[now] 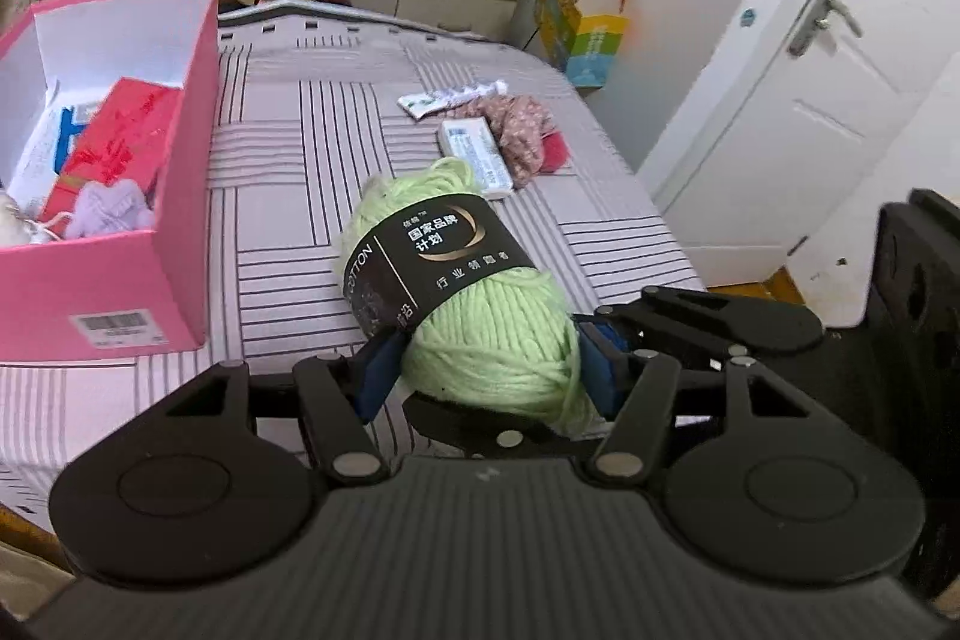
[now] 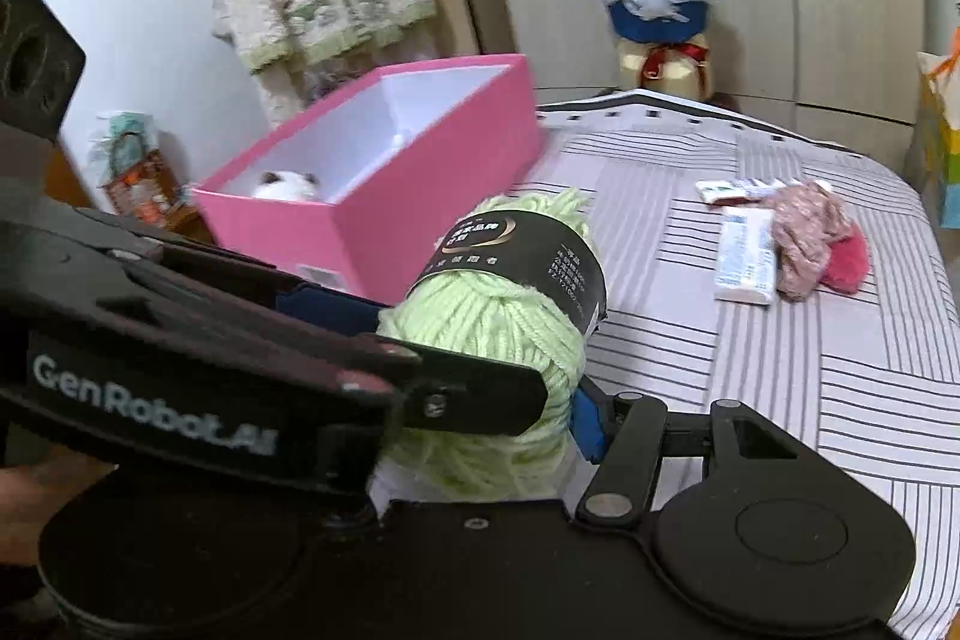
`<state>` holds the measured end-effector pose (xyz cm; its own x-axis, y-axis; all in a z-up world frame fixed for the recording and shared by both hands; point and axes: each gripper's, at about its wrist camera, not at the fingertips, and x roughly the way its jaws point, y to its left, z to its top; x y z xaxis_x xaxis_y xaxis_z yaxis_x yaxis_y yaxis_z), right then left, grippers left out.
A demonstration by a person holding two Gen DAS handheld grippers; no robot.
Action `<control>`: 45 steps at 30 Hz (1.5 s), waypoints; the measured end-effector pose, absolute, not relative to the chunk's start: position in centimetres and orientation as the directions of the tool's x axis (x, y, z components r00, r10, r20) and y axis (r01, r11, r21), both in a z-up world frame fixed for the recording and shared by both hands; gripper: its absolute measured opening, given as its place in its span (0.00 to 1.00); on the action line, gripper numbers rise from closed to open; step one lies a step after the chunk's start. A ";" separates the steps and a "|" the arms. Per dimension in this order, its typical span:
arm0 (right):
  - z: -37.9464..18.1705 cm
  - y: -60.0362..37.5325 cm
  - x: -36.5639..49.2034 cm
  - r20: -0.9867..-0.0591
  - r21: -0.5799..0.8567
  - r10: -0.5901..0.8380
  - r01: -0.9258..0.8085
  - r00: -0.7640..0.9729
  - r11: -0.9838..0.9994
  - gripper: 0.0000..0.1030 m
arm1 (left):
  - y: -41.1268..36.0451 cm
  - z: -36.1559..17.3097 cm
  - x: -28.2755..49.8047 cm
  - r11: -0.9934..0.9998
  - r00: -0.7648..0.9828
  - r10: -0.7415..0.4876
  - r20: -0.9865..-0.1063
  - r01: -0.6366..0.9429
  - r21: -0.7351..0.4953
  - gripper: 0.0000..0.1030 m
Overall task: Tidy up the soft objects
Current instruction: 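Carry the yarn skein into the pink box and open the left tool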
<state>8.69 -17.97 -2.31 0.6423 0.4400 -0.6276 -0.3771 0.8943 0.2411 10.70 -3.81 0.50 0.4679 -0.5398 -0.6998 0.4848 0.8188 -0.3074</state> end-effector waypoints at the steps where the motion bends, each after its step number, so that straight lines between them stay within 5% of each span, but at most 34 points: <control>1: -1.7 -17.7 8.4 -0.621 0.239 0.447 -0.388 0.643 0.890 0.62 | -3.3 1.1 10.3 0.815 0.473 -0.547 -0.691 0.491 -0.309 0.60; 14: 4.2 -11.9 9.1 -0.555 0.220 0.555 -0.534 0.620 0.817 0.65 | 4.2 7.3 8.3 0.811 0.549 -0.569 -0.612 0.498 -0.307 0.61; 27: 5.6 -6.6 16.5 -0.433 0.132 0.623 -0.638 0.651 0.759 0.74 | 10.5 8.6 15.0 0.856 0.675 -0.516 -0.527 0.422 -0.298 0.61; 42: 1.0 -4.4 25.4 -0.518 0.136 0.660 -0.710 0.544 0.691 0.78 | 12.3 3.7 24.5 0.899 0.677 -0.438 -0.591 0.340 -0.276 0.61; 45: 0.3 -3.5 26.6 -0.532 0.085 0.648 -0.727 0.545 0.681 0.68 | 12.7 3.2 25.7 0.913 0.691 -0.407 -0.598 0.316 -0.257 0.62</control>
